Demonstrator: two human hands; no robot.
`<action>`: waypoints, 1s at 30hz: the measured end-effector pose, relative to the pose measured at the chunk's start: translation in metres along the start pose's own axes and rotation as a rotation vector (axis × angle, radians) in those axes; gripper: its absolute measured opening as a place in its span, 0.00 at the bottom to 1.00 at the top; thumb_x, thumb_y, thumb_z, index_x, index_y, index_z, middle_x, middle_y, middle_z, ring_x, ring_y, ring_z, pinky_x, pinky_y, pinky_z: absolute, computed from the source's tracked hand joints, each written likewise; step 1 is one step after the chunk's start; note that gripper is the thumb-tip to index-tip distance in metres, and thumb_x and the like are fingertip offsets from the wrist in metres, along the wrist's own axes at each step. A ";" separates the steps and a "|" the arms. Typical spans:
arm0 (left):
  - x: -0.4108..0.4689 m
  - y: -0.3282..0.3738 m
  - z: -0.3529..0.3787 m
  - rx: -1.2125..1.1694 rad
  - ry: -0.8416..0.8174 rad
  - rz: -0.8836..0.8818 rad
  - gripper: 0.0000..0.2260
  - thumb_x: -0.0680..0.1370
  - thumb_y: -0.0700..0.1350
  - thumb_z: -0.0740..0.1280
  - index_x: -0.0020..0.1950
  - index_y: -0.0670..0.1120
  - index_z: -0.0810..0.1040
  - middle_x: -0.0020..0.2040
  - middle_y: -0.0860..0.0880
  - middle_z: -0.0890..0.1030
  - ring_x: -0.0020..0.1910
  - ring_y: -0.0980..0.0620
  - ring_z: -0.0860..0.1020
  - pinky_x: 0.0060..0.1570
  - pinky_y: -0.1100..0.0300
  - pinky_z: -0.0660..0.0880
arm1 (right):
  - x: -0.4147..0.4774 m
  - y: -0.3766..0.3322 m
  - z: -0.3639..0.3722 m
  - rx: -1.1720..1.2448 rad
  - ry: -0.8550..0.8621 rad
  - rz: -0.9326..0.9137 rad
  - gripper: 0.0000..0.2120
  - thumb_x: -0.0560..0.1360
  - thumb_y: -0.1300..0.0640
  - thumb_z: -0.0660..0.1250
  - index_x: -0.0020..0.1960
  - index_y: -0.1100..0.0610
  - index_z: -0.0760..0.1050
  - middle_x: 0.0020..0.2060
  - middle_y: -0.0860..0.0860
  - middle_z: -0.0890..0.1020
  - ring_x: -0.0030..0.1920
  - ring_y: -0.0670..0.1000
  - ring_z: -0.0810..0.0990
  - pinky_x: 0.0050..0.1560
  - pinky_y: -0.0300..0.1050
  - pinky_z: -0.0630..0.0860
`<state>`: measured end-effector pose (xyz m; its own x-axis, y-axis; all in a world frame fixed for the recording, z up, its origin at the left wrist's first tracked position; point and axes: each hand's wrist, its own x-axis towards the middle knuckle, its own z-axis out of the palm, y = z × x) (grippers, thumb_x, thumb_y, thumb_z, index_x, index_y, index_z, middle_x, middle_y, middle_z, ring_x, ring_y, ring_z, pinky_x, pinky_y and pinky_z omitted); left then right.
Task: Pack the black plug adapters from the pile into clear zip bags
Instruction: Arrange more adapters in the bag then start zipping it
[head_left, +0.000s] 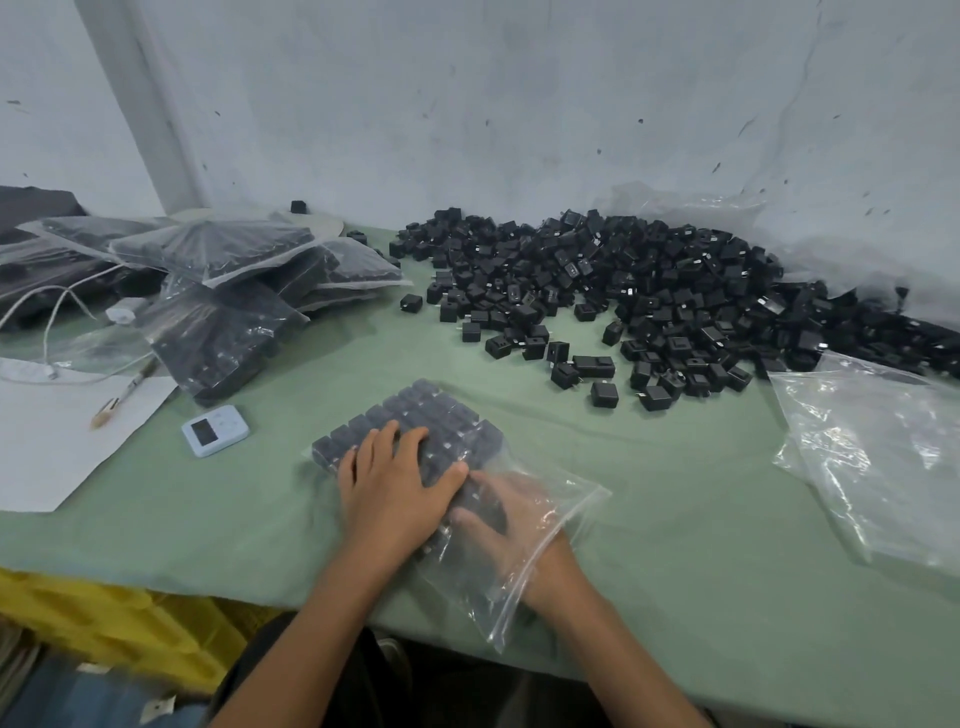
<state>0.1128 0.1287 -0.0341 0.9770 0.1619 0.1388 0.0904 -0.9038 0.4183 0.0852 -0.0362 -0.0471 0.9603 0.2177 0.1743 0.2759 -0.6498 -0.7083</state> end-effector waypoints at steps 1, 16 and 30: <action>0.002 -0.001 0.001 0.001 -0.003 -0.005 0.34 0.72 0.74 0.54 0.75 0.60 0.63 0.80 0.52 0.58 0.79 0.51 0.53 0.77 0.48 0.46 | 0.000 -0.003 -0.001 -0.020 -0.006 -0.028 0.21 0.75 0.34 0.59 0.67 0.38 0.69 0.59 0.40 0.77 0.57 0.37 0.72 0.64 0.41 0.70; -0.003 -0.003 0.004 -0.032 0.046 -0.003 0.35 0.74 0.73 0.56 0.78 0.59 0.61 0.81 0.55 0.56 0.80 0.53 0.50 0.78 0.51 0.43 | 0.012 0.038 -0.157 -0.120 0.209 0.152 0.11 0.76 0.62 0.66 0.49 0.47 0.82 0.40 0.41 0.83 0.37 0.44 0.78 0.45 0.40 0.76; -0.002 -0.005 0.007 -0.040 0.054 -0.009 0.36 0.74 0.74 0.54 0.78 0.59 0.59 0.81 0.56 0.55 0.80 0.54 0.48 0.77 0.52 0.41 | 0.123 0.112 -0.118 -0.471 0.102 0.366 0.12 0.77 0.66 0.59 0.57 0.53 0.66 0.57 0.57 0.71 0.49 0.60 0.75 0.51 0.54 0.74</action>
<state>0.1117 0.1301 -0.0425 0.9643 0.1919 0.1824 0.0902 -0.8860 0.4548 0.2389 -0.1685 -0.0240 0.9889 -0.1367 0.0579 -0.1071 -0.9269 -0.3597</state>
